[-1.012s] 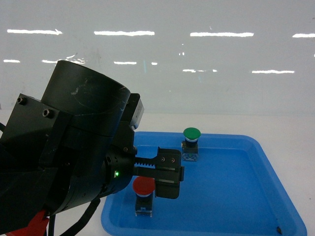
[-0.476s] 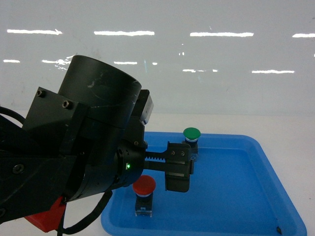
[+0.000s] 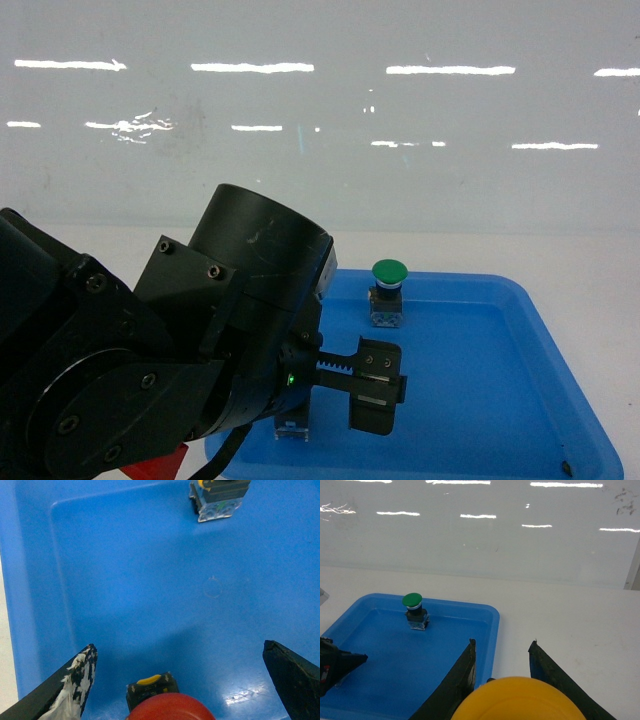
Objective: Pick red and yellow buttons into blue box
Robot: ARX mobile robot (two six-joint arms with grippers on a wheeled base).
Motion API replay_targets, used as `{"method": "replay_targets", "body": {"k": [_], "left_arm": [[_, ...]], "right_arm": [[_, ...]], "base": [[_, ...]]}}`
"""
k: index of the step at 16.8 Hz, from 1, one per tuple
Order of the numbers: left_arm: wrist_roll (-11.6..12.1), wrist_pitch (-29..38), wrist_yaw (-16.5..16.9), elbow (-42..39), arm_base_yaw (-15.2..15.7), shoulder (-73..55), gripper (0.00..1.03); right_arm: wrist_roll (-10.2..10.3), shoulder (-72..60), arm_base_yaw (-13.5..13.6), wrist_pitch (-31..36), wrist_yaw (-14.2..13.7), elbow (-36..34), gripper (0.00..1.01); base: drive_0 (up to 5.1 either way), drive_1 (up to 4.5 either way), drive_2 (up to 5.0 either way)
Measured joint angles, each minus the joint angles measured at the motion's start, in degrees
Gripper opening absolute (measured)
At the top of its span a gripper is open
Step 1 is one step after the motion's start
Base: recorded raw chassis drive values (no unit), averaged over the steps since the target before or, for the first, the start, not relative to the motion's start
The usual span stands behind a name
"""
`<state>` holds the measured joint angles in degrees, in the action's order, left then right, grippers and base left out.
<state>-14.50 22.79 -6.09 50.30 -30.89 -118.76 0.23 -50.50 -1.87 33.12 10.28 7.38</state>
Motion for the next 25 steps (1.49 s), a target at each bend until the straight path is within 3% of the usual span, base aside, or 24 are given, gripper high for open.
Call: {"method": "replay_targets", "body": {"k": [3, 14, 21, 22, 25], "left_arm": [[1.0, 1.8, -0.1, 0.0, 0.4, -2.5, 0.98], [-0.2, 4.9, 0.5, 0.3, 1.3, -6.1, 0.96], [-0.2, 6.0, -1.9, -0.3, 2.6, -6.5, 0.32], [-0.1, 6.4, -2.5, -0.6, 2.8, -6.4, 0.26], [-0.1, 6.5, -2.4, -1.0, 3.2, -6.2, 0.25]], "right_arm": [[0.0, 0.0, 0.0, 0.0, 0.0, 0.0, 0.29], [0.0, 0.0, 0.0, 0.0, 0.0, 0.0, 0.29], [0.0, 0.0, 0.0, 0.0, 0.0, 0.0, 0.29], [0.0, 0.0, 0.0, 0.0, 0.0, 0.0, 0.29], [0.0, 0.0, 0.0, 0.0, 0.0, 0.0, 0.29]], "base": [[0.0, 0.0, 0.0], [0.0, 0.0, 0.0], [0.0, 0.0, 0.0], [0.0, 0.0, 0.0], [0.0, 0.0, 0.0]]}}
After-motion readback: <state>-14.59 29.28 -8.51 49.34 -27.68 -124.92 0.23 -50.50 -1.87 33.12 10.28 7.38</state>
